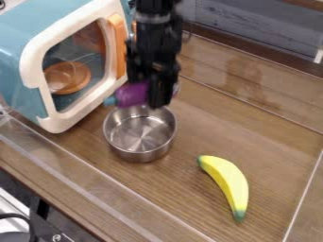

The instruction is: Remove the eggplant from inside the silver pot and put it on the table

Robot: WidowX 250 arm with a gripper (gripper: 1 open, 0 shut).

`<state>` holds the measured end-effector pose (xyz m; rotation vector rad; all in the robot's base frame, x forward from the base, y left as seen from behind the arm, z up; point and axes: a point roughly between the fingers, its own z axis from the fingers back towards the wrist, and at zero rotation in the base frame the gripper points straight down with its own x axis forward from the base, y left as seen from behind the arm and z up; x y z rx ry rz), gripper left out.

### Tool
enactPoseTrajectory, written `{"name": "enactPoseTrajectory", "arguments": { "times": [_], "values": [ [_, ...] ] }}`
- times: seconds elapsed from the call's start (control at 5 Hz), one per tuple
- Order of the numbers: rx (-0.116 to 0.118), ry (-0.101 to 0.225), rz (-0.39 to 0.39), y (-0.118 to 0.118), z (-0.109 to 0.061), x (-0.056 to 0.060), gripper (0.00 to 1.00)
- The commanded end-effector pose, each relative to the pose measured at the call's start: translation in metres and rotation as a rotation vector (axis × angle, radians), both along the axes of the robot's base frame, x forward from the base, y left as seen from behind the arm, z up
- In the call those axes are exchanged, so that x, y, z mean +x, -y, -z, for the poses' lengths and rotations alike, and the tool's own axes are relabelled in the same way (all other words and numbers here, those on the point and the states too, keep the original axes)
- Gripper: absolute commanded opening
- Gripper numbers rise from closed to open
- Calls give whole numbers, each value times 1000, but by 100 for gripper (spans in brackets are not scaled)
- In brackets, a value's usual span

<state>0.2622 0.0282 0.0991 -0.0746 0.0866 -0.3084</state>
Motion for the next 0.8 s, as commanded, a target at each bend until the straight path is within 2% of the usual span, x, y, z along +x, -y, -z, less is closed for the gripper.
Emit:
{"name": "enactPoseTrajectory", "arguments": {
  "times": [0.0,0.4,0.6],
  "values": [
    [22,79,-72,16,-32,8,0],
    [23,87,-75,19,-31,30,0],
    [24,85,-139,31,-34,36,0]
  ]
}}
